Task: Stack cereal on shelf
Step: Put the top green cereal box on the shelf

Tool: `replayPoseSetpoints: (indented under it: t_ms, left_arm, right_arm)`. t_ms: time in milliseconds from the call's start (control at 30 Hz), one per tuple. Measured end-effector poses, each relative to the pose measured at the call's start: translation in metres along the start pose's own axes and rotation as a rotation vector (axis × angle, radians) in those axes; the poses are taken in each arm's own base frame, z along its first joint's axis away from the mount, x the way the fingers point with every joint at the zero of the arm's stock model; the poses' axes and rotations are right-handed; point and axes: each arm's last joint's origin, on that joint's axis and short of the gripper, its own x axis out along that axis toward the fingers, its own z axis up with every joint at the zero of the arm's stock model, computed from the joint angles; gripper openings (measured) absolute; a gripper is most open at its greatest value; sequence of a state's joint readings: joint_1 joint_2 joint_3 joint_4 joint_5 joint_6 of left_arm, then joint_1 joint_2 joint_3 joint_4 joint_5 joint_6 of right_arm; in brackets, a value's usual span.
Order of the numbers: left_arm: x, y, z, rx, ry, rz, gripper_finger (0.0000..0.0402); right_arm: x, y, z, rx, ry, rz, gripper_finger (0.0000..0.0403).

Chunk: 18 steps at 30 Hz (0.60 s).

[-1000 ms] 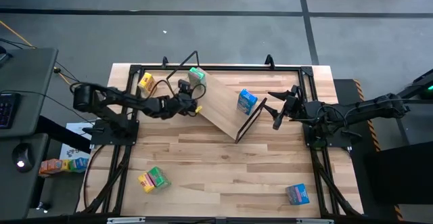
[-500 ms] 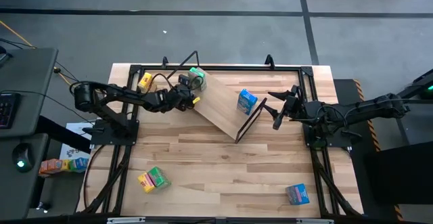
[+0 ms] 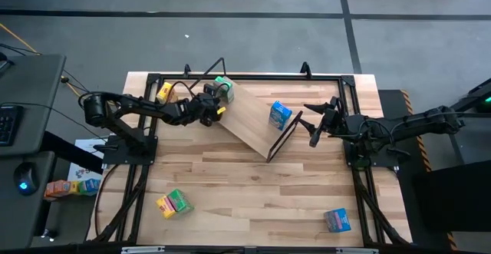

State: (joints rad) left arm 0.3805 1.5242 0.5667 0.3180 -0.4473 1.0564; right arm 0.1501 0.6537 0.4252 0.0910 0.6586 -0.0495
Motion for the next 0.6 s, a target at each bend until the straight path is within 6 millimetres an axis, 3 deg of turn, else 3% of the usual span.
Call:
replayPoseSetpoints:
  t_ms: [600]
  left_arm:
    - [0.0054,0.0081,-0.0082,-0.023,-0.043,0.002,0.0]
  right_arm:
    - [0.0,0.0,0.0,0.0,0.0,0.0,0.025]
